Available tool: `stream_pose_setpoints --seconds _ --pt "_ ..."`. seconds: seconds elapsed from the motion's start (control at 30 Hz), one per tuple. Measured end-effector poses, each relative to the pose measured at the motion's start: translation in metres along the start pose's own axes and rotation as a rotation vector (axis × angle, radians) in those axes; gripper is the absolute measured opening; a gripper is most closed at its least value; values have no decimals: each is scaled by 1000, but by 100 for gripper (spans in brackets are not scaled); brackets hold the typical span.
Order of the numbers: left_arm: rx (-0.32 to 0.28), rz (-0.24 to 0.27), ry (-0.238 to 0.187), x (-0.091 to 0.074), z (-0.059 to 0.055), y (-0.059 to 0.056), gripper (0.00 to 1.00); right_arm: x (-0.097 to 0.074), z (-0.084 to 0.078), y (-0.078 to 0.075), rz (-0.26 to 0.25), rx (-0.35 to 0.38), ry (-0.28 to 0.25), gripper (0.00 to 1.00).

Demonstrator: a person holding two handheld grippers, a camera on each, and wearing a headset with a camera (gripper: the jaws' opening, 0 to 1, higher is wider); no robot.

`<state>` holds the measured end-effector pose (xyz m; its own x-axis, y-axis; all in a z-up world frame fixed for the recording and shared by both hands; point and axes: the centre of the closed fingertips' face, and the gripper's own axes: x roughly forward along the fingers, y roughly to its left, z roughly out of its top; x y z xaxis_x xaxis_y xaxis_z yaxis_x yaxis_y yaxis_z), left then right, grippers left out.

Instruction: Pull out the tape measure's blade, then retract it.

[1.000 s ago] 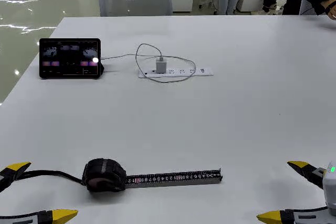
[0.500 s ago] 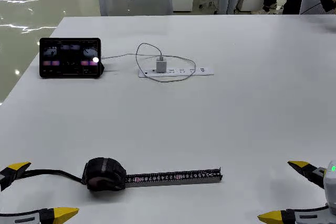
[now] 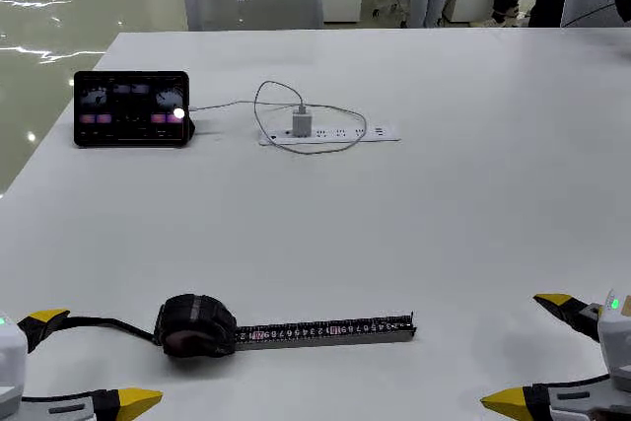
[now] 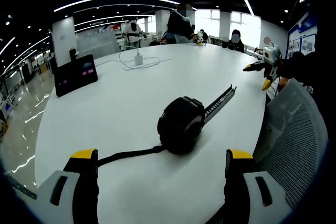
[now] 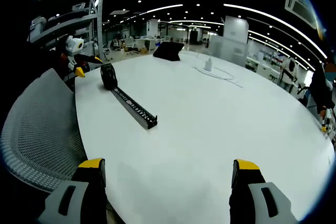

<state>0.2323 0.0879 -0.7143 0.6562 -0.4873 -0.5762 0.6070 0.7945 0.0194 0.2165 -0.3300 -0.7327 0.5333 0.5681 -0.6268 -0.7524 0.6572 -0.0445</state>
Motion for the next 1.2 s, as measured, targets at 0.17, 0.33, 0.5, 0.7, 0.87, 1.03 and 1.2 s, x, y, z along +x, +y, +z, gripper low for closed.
stream_pose_setpoints --seconds 0.17,0.33,0.5,0.7,0.87,1.03,1.2 --pt "17 -19 5 4 5 -8 99 4 2 3 15 -19 15 99" --pt "14 -17 -8 9 15 -14 99 7 0 2 40 -54 40 99" --pt "7 -17 -20 12 24 -18 99 11 -1 8 83 -78 73 99" --pt "-17 -29 -23 16 29 -24 99 14 -2 10 104 -110 102 99" --pt "-67 -31 -50 17 41 -29 99 16 0 9 124 -138 119 99" --pt "-55 -27 -49 24 47 -35 99 17 4 7 145 -164 139 99" --pt "-89 3 -57 32 49 -36 99 21 9 7 167 -188 150 99"
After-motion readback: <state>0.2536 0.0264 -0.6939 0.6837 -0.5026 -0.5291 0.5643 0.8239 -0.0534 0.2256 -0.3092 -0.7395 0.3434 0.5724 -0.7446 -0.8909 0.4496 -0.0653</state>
